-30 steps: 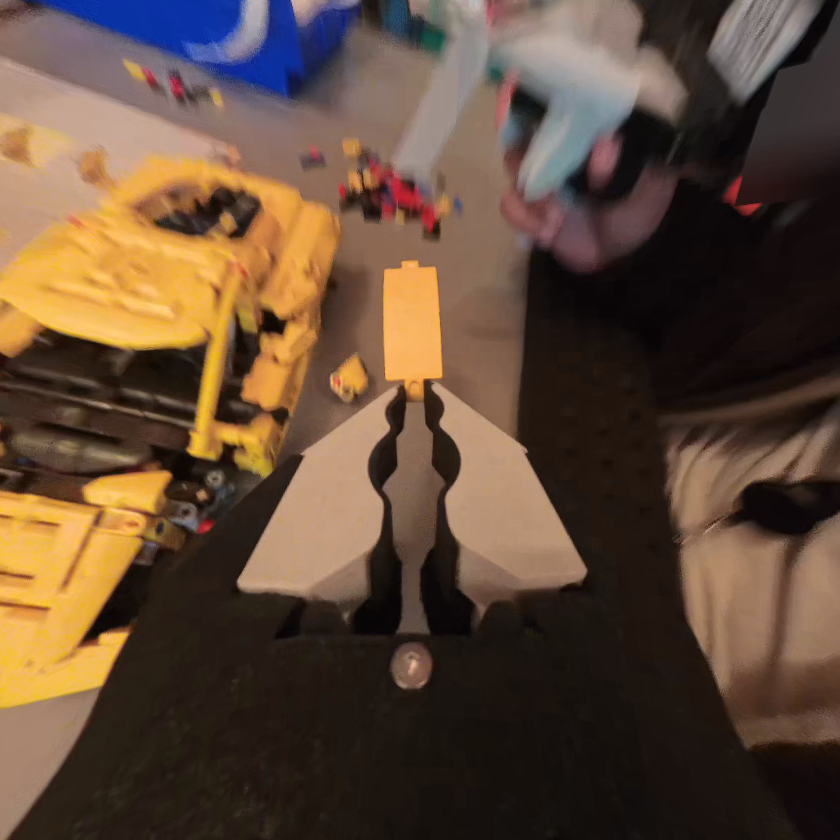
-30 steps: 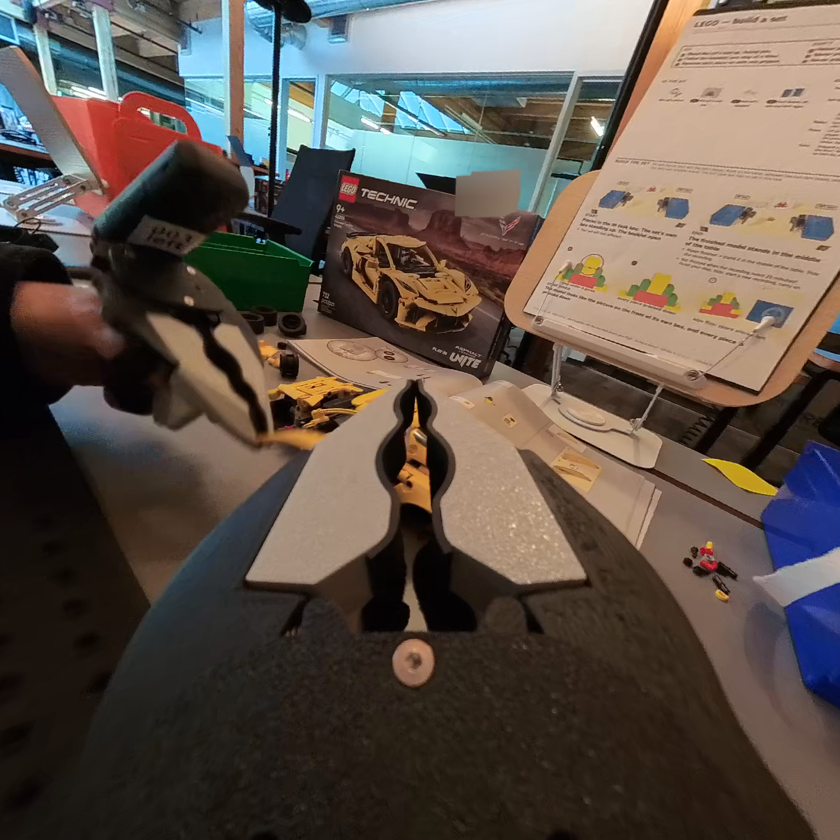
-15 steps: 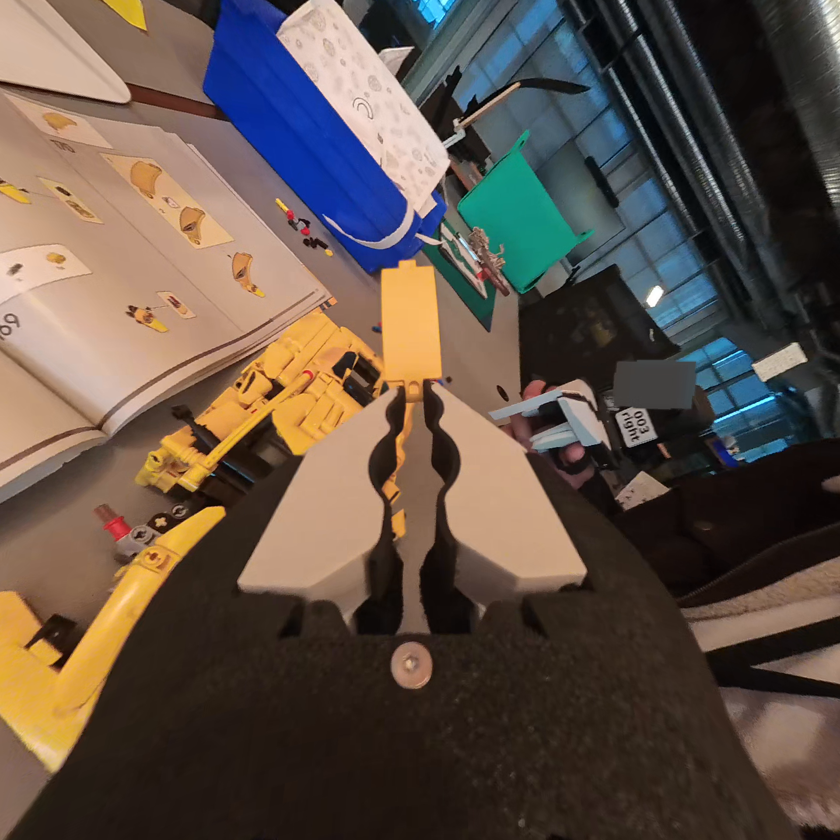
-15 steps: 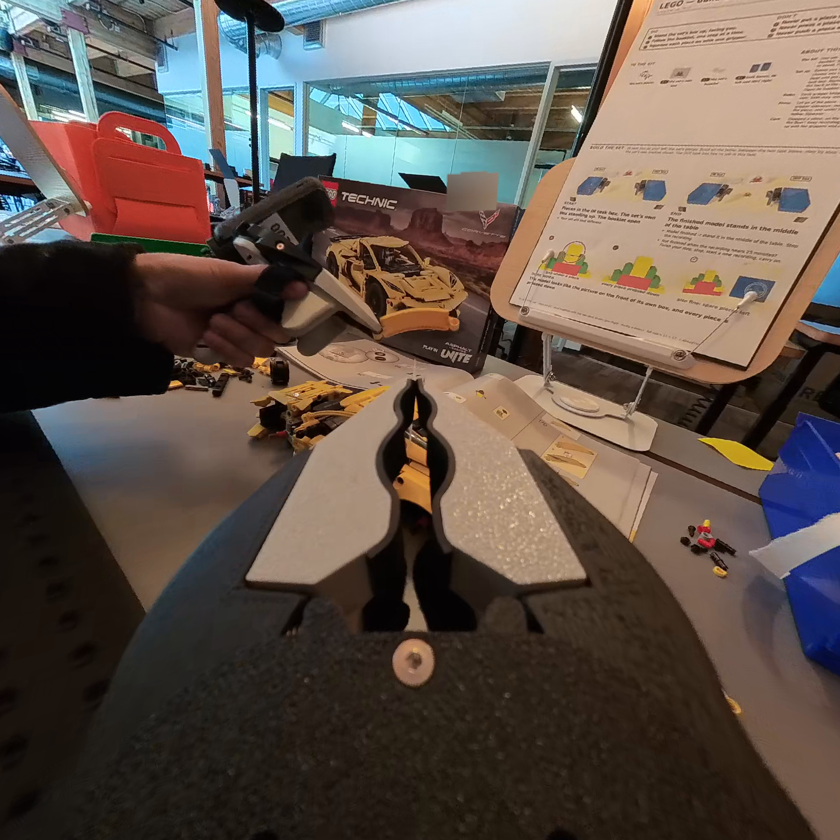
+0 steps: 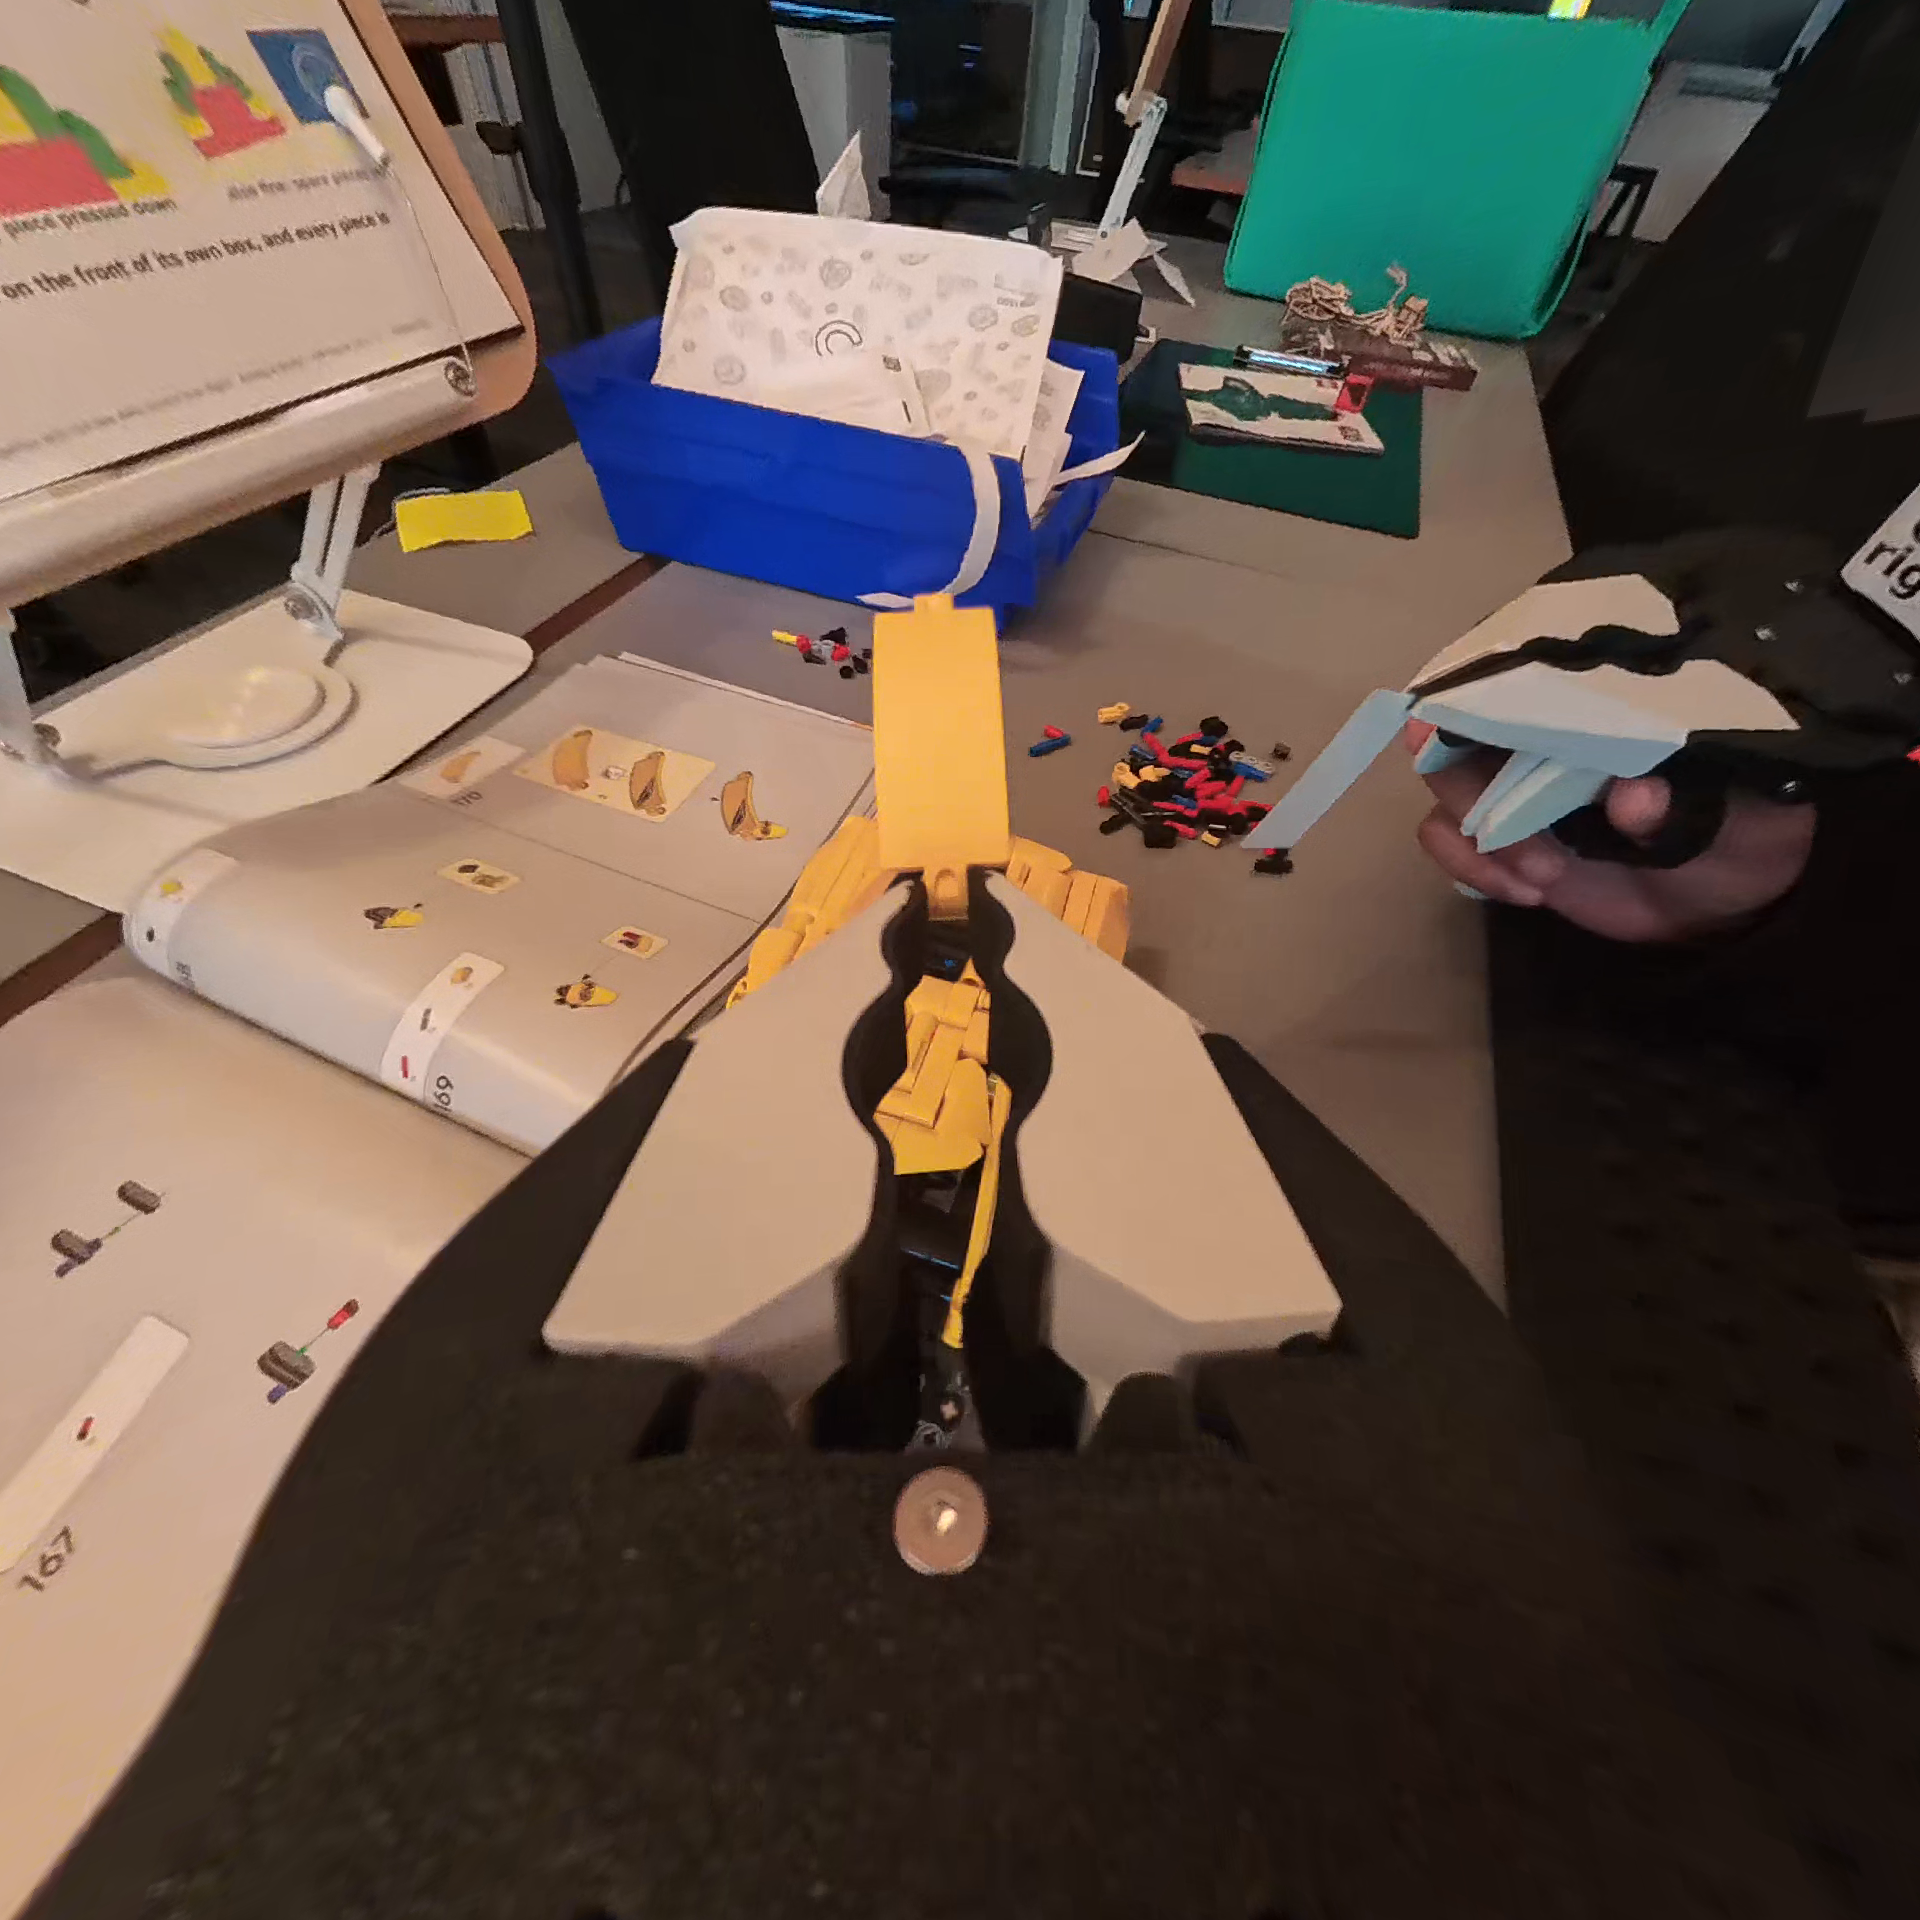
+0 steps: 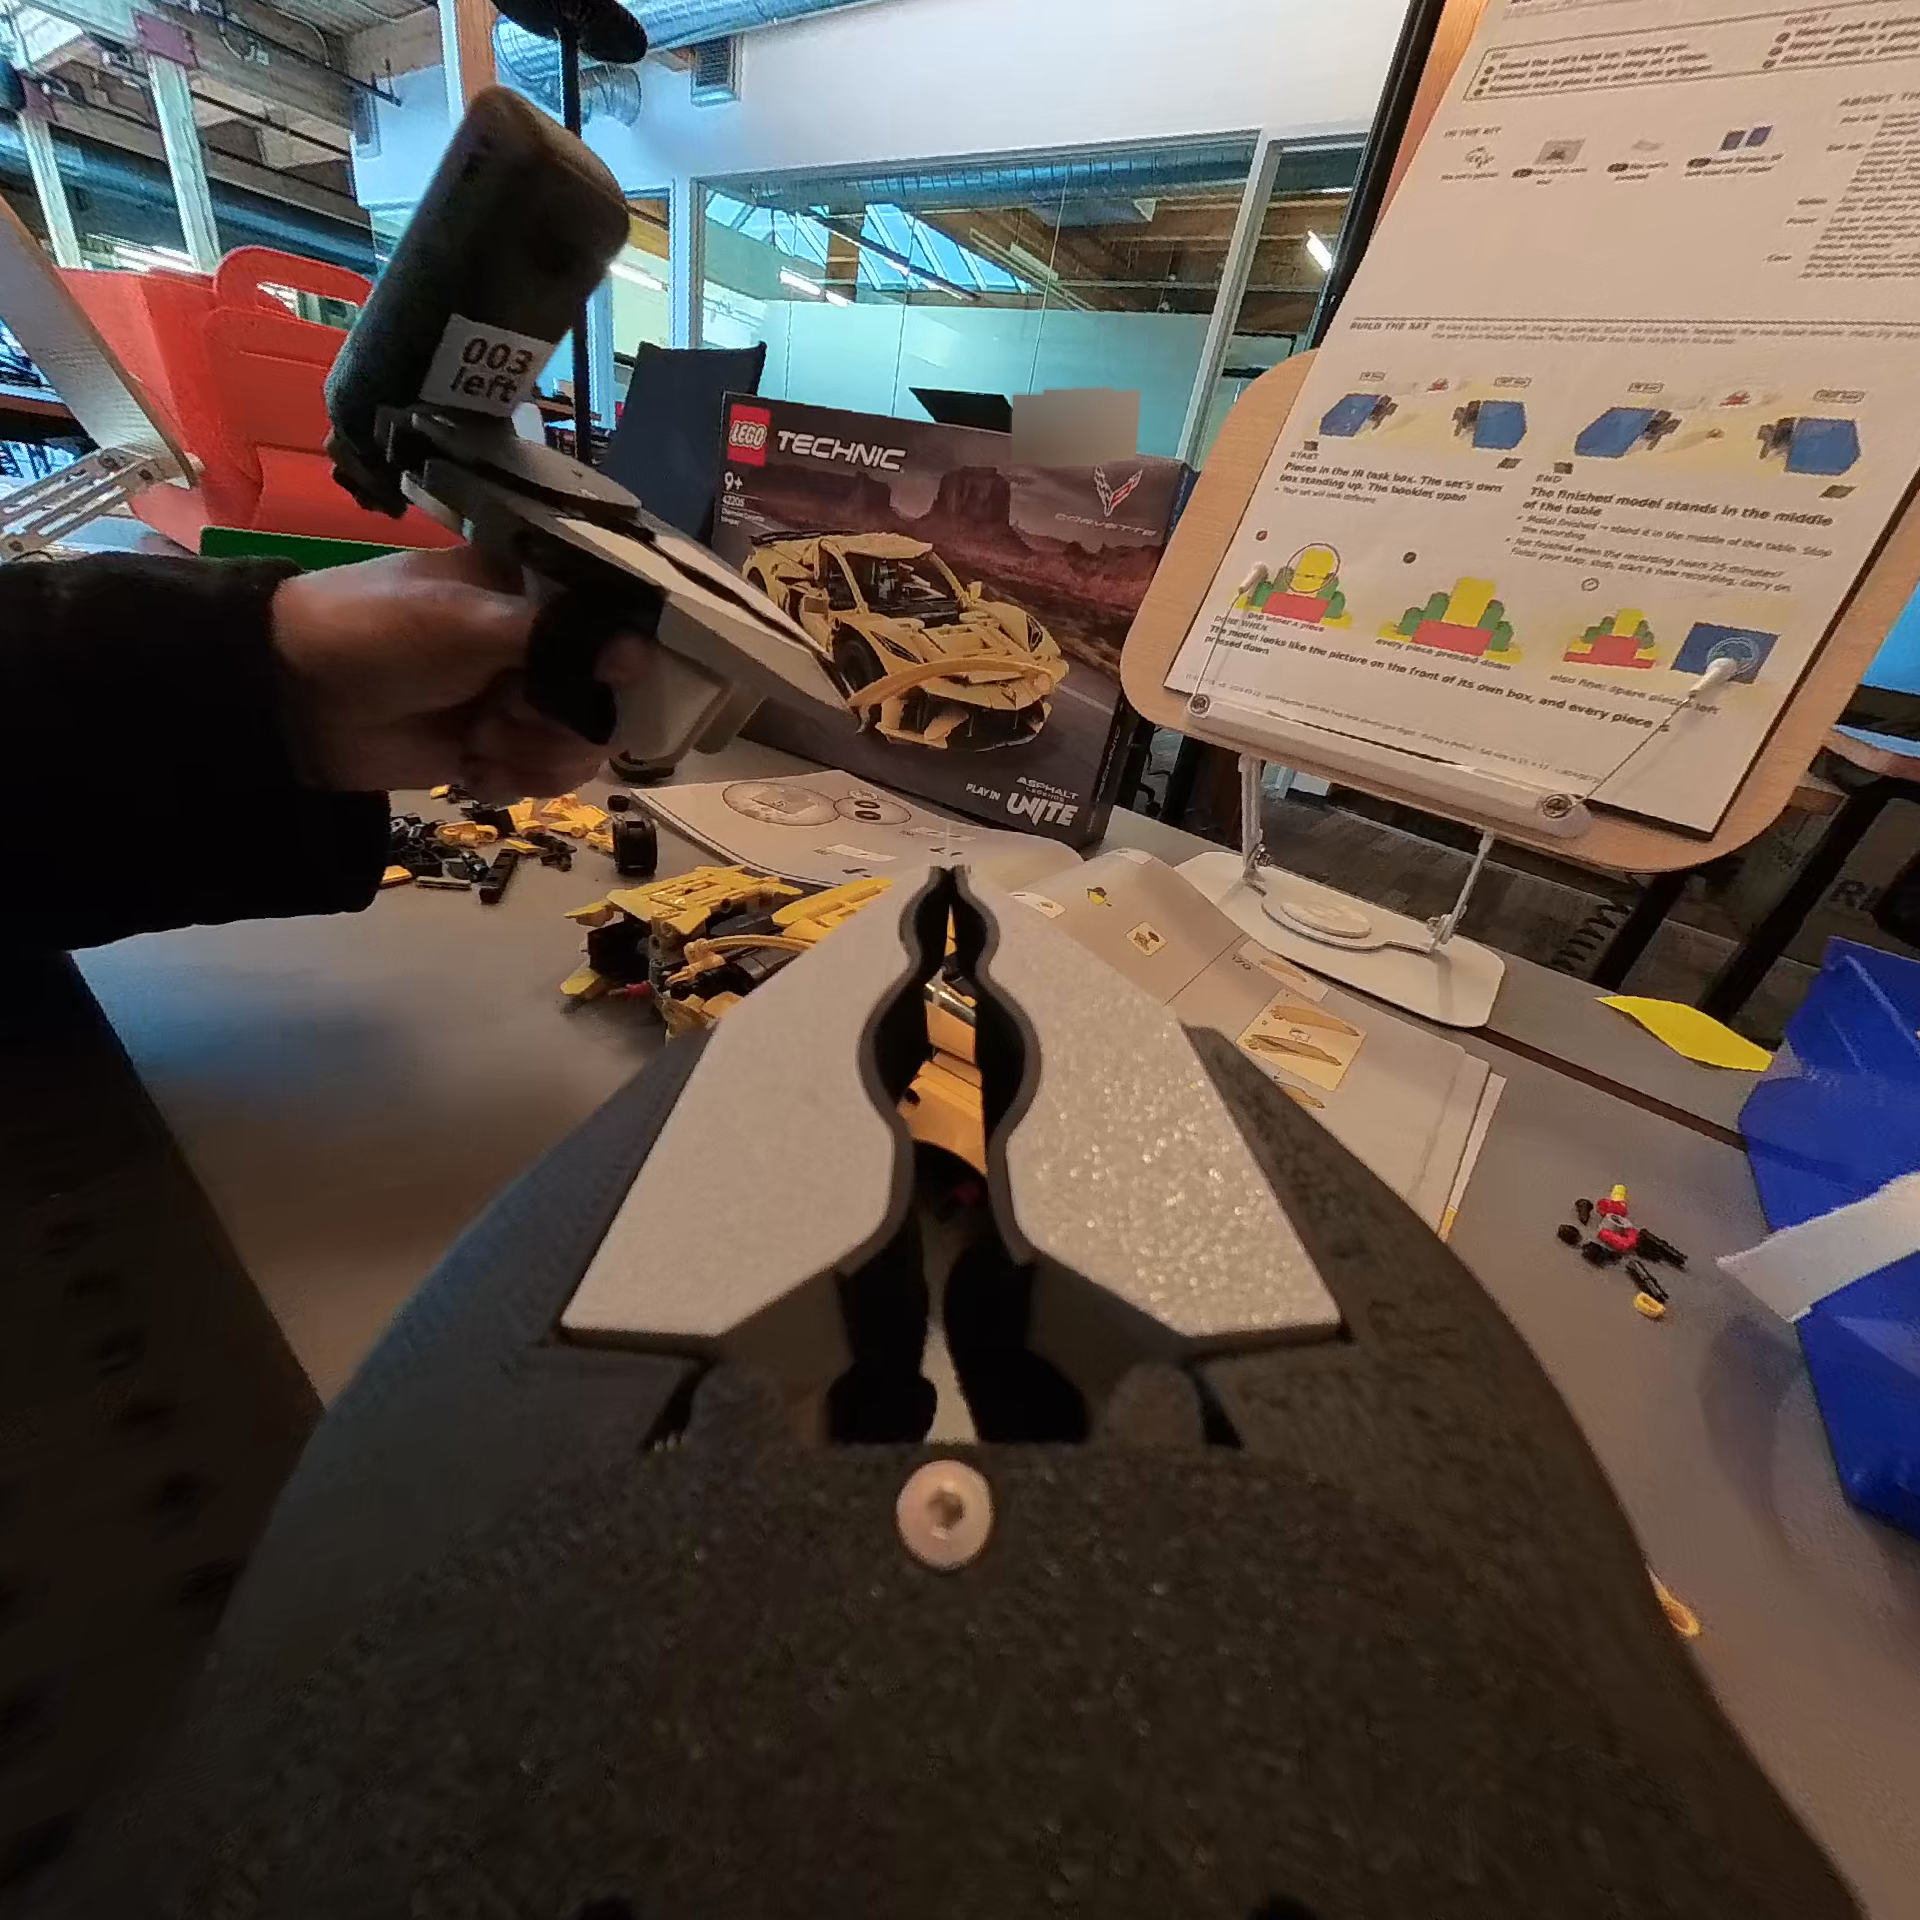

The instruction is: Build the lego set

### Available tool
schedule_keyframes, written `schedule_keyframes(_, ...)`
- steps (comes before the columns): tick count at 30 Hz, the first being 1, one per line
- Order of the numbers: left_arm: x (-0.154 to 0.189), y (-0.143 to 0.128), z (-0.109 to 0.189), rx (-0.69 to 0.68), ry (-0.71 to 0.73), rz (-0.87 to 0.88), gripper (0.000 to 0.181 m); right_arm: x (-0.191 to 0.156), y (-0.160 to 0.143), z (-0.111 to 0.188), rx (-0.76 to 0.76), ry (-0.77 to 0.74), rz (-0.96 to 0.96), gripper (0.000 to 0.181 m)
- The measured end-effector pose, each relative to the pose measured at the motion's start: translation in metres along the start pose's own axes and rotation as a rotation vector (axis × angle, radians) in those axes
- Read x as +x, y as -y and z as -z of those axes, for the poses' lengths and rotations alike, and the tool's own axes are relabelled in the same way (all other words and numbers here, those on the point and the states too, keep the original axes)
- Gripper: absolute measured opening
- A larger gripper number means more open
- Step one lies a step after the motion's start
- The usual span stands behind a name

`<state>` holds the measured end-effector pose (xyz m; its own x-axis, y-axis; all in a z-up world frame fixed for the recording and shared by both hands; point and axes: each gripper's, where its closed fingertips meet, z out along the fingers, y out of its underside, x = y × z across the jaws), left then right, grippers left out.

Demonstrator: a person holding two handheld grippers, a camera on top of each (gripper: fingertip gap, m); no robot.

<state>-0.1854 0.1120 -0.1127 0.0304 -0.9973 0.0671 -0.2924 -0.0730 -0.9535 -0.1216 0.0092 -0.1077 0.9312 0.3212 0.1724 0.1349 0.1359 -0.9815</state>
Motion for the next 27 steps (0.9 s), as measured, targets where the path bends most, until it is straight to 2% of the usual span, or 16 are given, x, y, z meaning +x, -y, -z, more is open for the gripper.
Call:
schedule_keyframes(7,0.0,-0.007,0.0,-0.045,0.045,-0.122,0.007,0.0,0.0,0.0,0.001,0.003,-0.004,0.0)
schedule_keyframes(14,0.016,-0.002,0.001,-0.076,0.061,-0.269,0.007,0.0,0.0,0.0,-0.001,0.001,-0.005,0.0)
schedule_keyframes(23,0.03,-0.012,-0.003,-0.132,0.025,-0.306,0.007,0.001,0.002,0.0,0.008,-0.005,-0.003,0.0)
schedule_keyframes(27,0.046,-0.034,0.001,-0.24,-0.06,-0.24,0.007,0.003,0.003,0.001,0.012,-0.011,-0.002,0.0)
